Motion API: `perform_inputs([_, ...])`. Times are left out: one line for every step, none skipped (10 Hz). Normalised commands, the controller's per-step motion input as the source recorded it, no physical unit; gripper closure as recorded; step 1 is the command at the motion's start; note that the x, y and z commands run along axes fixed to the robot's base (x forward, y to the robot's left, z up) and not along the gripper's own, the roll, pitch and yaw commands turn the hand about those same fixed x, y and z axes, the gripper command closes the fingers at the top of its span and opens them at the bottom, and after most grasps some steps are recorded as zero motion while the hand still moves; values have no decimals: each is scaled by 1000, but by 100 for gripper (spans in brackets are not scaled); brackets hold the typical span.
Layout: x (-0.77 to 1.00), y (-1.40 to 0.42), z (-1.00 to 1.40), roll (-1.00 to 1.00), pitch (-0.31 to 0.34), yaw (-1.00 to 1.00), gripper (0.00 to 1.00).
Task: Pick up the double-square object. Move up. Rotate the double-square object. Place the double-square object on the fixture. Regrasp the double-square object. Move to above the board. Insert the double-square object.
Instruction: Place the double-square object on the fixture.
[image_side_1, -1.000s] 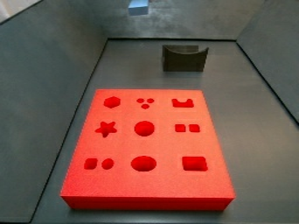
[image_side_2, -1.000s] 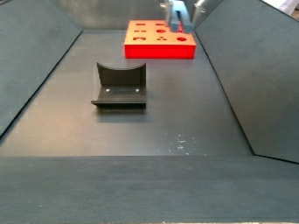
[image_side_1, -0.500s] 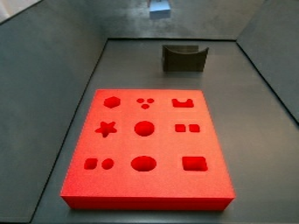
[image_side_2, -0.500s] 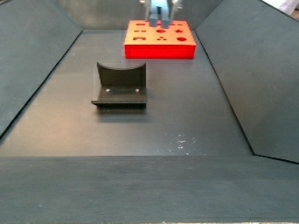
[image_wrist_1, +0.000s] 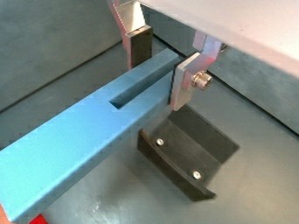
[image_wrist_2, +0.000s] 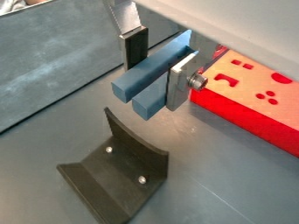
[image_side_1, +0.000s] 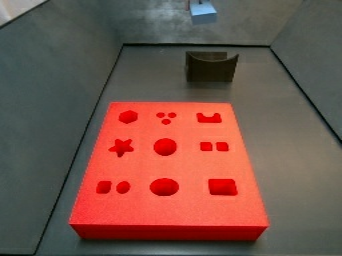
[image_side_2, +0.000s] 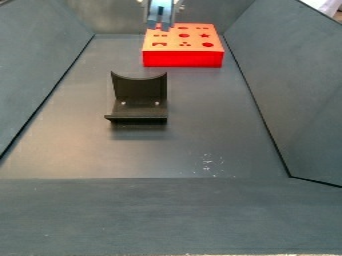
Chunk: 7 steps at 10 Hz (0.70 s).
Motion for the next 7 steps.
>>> perform_inputs([737,1000,-28,-1000,326,126,100])
perform_inputs([640,979,-21,-1000,328,103,100])
perform_inputs([576,837,-11,-1000,319,51,100])
perform_inputs([502,676,-12,-1000,315,21,100])
perform_inputs([430,511,-10,-1000,314,-9,100])
perform_inputs([335,292,-6,-1000,318,-55,100])
perform_inputs([269,136,-8,-976,314,-95,100])
